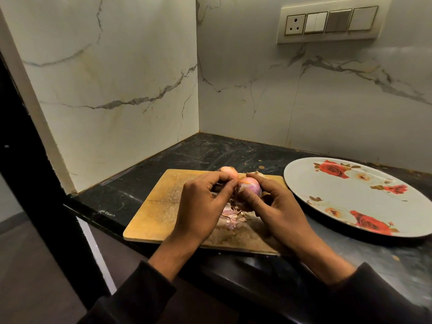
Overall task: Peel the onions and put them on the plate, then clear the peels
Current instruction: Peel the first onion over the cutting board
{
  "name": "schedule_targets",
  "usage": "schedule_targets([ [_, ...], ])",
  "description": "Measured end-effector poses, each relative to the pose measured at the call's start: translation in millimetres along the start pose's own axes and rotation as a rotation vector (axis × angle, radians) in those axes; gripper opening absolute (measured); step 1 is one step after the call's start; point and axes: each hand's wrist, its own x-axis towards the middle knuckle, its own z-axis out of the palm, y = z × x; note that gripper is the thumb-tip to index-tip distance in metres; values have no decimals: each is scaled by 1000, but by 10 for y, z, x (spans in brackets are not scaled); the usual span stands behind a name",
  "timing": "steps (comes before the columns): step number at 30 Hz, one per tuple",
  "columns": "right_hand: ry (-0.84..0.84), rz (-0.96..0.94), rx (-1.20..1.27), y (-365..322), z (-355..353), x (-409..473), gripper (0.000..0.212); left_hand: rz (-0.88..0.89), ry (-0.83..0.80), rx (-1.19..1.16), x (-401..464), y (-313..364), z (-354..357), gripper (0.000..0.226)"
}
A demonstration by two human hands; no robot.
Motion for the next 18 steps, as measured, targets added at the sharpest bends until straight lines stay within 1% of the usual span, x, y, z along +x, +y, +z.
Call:
schedule_targets([
  [2, 1, 3, -6, -7, -12, -2, 58, 12, -37, -26, 9, 19, -2, 23],
  [5, -18, -10, -25, -34, -25, -1, 39, -8, -93, -75, 30, 15, -19, 28],
  [8, -35, 2, -36, -42, -43, 2, 36, -55, -141, -114, 100, -32, -53, 26],
  [10, -41, 15, -6, -65, -50, 1, 34, -24, -167, -84, 146, -33, -62, 24],
  [13, -18, 28, 38, -101, -67, 6, 28, 75, -179, -24, 173, -2, -48, 23],
  [16, -33, 56, 83, -91, -68, 7, 23, 79, -175, -18, 178, -55, -25, 22],
  [18, -52, 82, 116, -69, -61, 7, 24, 77, -159, -13, 164, -108, -6, 21],
])
